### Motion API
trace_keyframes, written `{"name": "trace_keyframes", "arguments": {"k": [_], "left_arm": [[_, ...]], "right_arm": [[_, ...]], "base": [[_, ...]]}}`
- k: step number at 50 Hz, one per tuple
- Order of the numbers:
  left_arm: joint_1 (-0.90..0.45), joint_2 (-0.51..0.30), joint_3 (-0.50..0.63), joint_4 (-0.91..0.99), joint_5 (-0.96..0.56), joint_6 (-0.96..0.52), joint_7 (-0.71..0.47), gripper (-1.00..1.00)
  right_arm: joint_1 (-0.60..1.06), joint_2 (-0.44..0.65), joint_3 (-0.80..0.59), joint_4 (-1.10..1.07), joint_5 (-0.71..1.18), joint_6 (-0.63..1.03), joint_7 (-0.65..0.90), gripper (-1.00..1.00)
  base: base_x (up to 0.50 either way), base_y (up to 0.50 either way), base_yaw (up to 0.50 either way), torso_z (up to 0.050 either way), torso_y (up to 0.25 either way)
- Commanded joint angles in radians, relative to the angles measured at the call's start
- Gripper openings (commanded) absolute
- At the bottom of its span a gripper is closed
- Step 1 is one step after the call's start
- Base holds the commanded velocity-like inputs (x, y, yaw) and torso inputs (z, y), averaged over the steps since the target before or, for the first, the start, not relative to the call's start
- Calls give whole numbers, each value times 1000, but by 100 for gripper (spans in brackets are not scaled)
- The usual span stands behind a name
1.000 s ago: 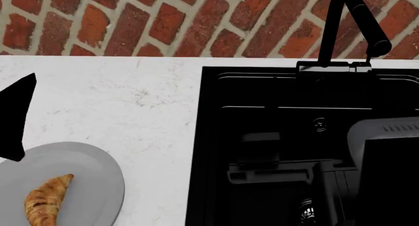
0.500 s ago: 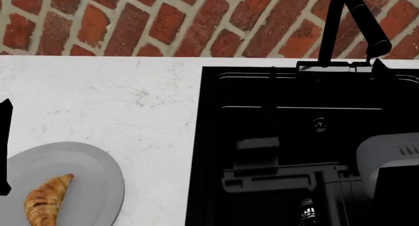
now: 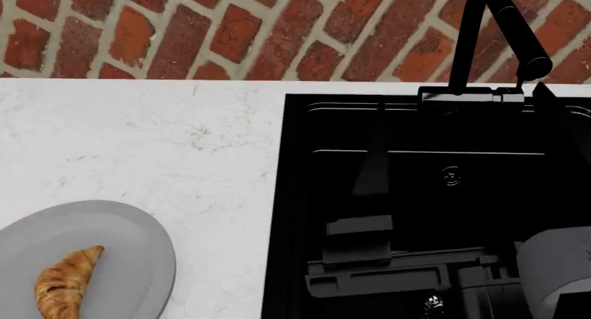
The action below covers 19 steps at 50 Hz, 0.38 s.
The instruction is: Place the pastries on the plates.
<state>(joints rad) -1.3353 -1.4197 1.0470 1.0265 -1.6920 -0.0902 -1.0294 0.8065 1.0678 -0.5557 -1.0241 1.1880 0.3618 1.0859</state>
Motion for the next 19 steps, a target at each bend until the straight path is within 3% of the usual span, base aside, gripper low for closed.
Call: {"name": "trace_keyframes", "arguments": {"k": [1,12,19], "left_arm": [[56,-42,-127,21,-34,5,-6,100],[235,-56,-338,21,-50,31,1,100],[334,-82,-413,20,-30,57,6,100]], "right_arm": [[-3,4,-14,-14,-20,-15,6,100],[79,53,-122,-22,-40,-77,50,100],[129,89,-184,-21,-45,-121,73,100]], "base": [[0,0,0,0,0],[0,0,0,0,0],[0,0,0,0,0]]}}
